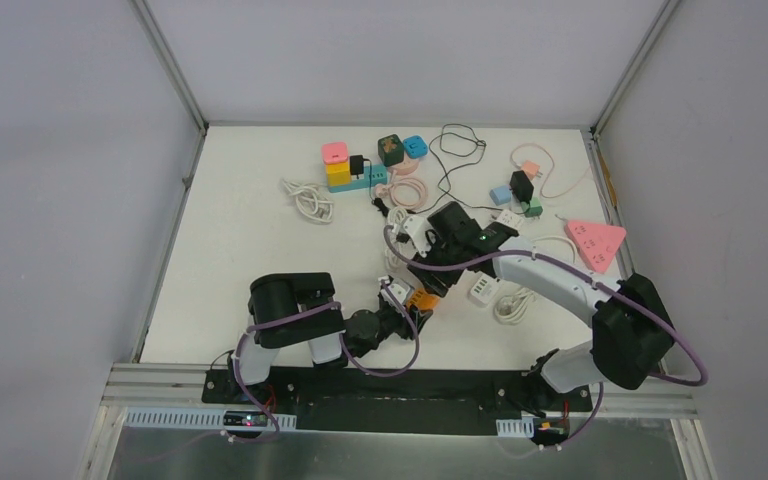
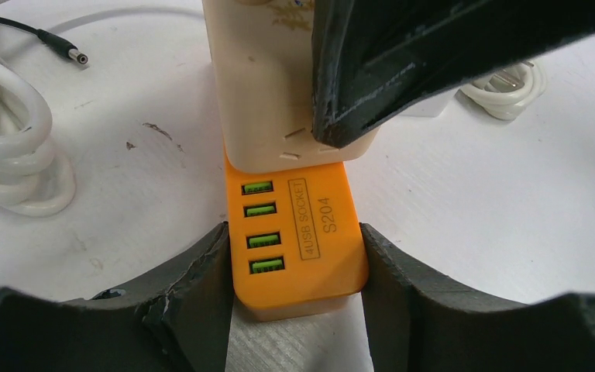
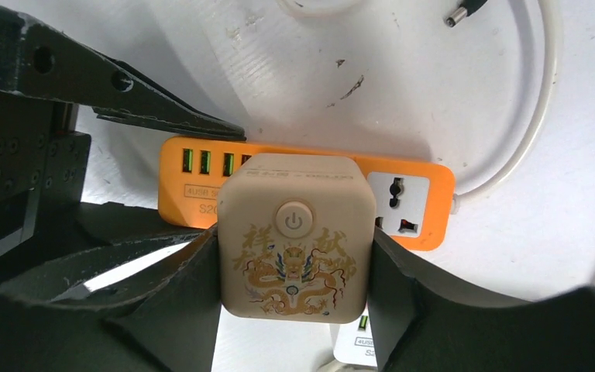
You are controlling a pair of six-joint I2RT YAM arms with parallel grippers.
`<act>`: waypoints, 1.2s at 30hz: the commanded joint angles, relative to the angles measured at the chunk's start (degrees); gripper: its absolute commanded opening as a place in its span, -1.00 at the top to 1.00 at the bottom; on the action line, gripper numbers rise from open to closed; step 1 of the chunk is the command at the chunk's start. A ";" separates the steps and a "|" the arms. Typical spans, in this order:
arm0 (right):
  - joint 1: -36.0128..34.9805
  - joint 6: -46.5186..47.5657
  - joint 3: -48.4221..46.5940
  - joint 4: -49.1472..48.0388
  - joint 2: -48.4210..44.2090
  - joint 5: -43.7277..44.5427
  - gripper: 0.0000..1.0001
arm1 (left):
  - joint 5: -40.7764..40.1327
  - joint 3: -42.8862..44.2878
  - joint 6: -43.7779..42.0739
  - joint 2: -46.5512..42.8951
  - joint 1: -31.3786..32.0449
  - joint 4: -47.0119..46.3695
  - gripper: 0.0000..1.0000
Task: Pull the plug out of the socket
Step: Remove the plug from the socket.
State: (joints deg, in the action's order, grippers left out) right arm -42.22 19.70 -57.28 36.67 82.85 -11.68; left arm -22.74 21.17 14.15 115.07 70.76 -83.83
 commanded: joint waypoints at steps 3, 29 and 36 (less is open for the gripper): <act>-9.21 -0.79 -1.18 0.72 0.97 -4.29 1.00 | -0.10 -0.25 2.08 0.99 -1.68 7.93 1.00; -8.73 -1.16 -0.99 0.34 -1.35 -3.81 1.00 | 1.52 0.39 2.81 -0.26 -3.03 12.96 1.00; 2.10 -3.65 -0.91 2.36 -4.32 -14.29 1.00 | 3.21 1.61 3.99 0.13 -4.55 16.06 1.00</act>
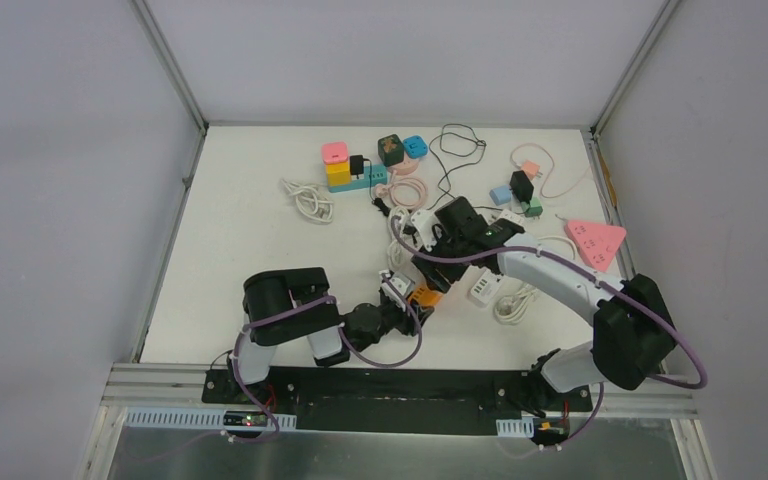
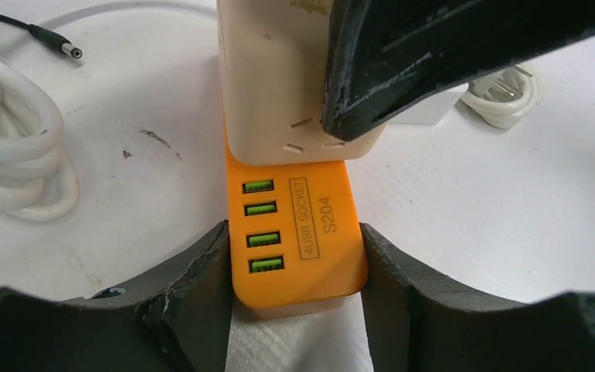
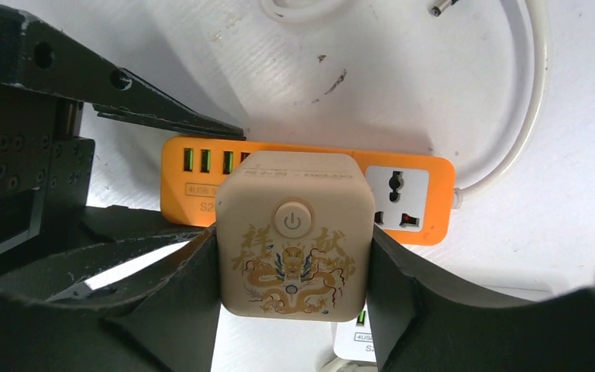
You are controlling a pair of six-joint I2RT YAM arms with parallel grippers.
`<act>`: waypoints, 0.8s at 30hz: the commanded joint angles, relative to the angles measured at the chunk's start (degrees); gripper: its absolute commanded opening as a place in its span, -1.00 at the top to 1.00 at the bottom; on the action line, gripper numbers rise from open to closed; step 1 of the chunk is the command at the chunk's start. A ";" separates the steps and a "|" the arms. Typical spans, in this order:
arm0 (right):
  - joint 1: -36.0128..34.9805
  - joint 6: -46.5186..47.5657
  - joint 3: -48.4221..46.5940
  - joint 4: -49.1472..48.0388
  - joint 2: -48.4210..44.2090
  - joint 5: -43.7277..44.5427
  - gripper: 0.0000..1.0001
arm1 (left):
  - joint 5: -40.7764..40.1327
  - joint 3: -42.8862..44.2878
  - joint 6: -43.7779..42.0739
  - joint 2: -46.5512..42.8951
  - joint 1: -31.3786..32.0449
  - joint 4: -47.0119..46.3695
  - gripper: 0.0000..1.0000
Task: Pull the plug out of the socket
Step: Remove the plug from the socket.
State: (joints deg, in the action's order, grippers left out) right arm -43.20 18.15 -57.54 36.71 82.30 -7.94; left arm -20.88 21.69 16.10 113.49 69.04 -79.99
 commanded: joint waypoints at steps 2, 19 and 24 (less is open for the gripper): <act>5.08 -3.31 -0.62 2.31 -4.12 -22.33 1.00 | 2.02 1.41 2.58 1.95 -3.33 12.71 1.00; -1.15 -5.58 -1.60 -0.90 -2.81 -9.01 1.00 | 6.10 6.24 4.05 0.49 -5.45 24.25 1.00; 0.37 -7.89 -3.74 0.84 -0.20 -26.73 1.00 | 6.38 7.10 3.77 0.17 -5.84 25.97 1.00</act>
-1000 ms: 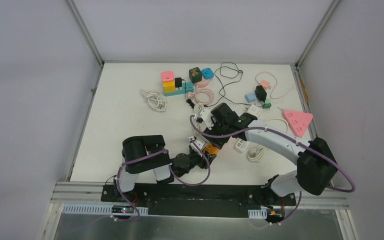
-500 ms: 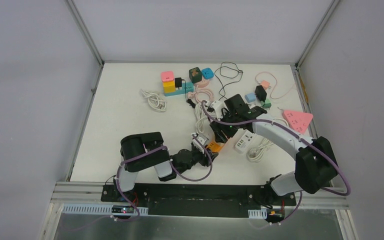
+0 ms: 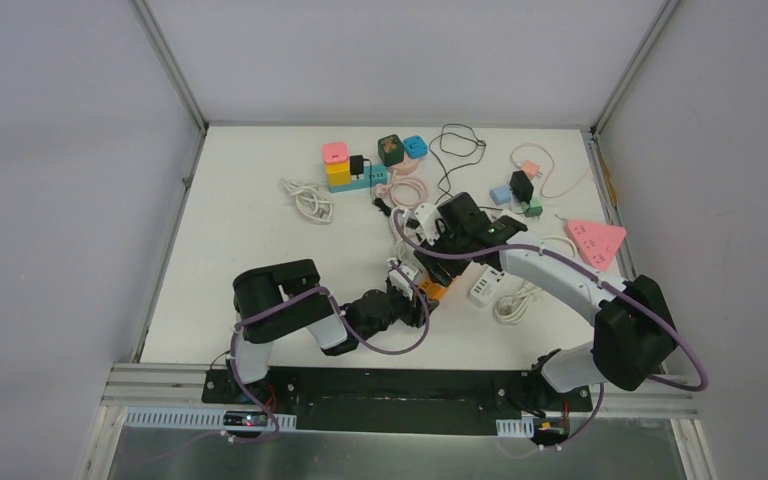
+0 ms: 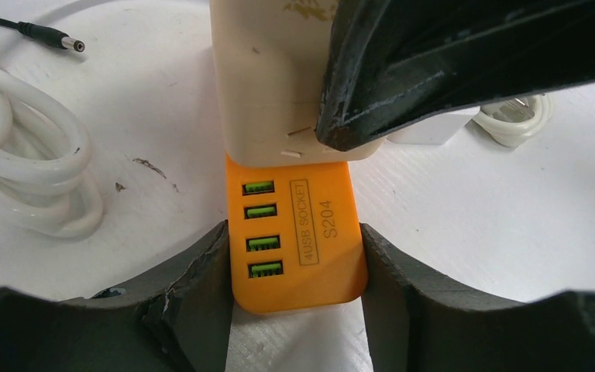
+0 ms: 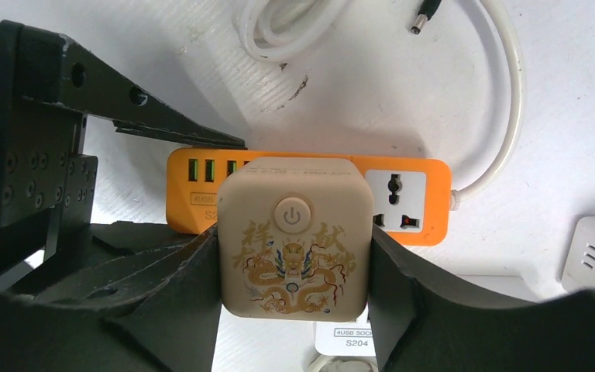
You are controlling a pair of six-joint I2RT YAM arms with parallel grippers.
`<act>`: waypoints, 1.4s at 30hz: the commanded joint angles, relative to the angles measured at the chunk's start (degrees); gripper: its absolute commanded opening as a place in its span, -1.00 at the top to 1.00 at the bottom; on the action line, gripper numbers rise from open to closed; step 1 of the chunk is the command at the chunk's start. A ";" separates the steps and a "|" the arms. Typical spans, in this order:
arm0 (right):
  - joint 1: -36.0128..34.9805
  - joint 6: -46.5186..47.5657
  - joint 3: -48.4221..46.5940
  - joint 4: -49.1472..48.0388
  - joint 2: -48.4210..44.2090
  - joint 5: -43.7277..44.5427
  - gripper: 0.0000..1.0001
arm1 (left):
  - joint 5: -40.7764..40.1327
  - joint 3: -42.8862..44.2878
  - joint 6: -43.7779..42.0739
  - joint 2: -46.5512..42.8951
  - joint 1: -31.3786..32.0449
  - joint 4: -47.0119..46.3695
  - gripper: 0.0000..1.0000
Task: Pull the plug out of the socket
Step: Remove the plug from the socket.
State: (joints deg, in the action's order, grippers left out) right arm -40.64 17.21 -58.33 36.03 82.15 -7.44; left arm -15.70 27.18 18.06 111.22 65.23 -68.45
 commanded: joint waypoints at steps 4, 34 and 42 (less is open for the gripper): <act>3.37 -8.86 -2.38 1.67 0.31 -29.66 1.00 | 1.46 0.72 1.97 2.04 -2.06 13.92 1.00; 14.22 -4.45 -1.84 2.92 -9.28 -24.14 1.00 | 5.61 -1.35 1.56 -4.67 -2.91 17.54 0.32; 17.03 -5.86 -1.44 2.51 -7.87 -27.98 1.00 | 6.17 -1.17 2.42 -9.36 -2.92 20.14 -0.60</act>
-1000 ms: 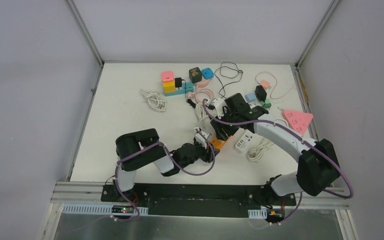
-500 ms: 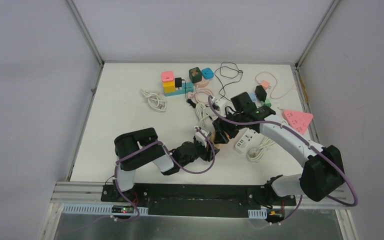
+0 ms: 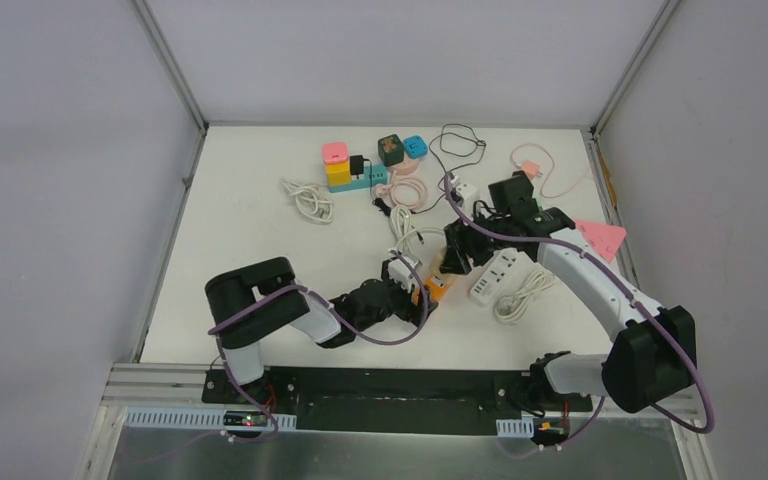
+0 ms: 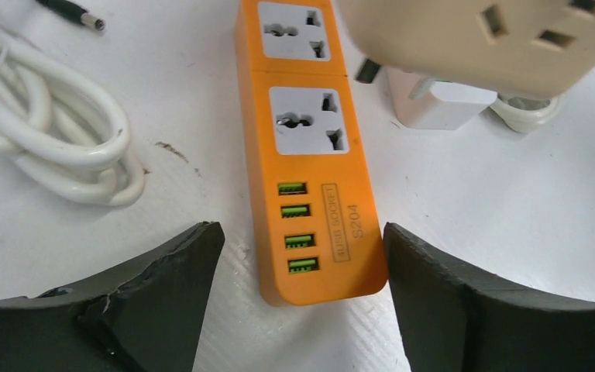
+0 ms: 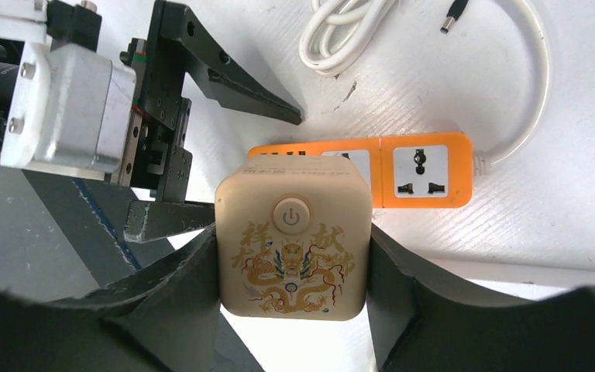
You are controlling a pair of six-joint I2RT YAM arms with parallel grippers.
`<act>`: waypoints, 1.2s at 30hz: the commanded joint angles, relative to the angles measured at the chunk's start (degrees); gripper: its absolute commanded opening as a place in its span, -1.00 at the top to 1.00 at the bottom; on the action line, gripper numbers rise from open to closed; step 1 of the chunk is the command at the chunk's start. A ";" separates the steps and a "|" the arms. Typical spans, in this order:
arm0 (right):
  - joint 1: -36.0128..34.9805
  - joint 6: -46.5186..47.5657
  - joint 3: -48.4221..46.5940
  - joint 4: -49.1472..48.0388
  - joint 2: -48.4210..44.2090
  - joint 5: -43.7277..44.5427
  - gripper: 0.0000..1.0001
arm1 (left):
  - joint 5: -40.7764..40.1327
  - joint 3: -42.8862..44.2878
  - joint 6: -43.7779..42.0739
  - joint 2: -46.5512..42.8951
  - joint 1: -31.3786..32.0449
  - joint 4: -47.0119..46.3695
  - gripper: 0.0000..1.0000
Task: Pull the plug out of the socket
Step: Remove the plug from the socket, then place the plug at the center of the board.
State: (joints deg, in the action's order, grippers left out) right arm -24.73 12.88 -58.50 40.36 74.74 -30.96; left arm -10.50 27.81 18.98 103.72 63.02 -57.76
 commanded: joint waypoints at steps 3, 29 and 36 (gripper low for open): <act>1.68 -1.67 -1.10 -1.94 -0.06 -6.14 1.00 | 1.00 -2.60 0.81 -5.06 -0.69 10.03 -0.69; 9.87 -17.30 -4.62 -15.89 -1.18 -36.97 1.00 | 11.74 -10.24 -15.68 -55.53 -0.84 25.66 -0.83; 10.44 -31.82 2.82 -29.95 0.70 -36.30 1.00 | 13.59 -10.49 -30.17 -46.64 -0.48 12.89 -0.84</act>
State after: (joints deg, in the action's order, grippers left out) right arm -15.00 -9.87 -59.18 22.81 74.83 -64.51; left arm -0.23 16.27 -0.43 52.07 62.87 -35.18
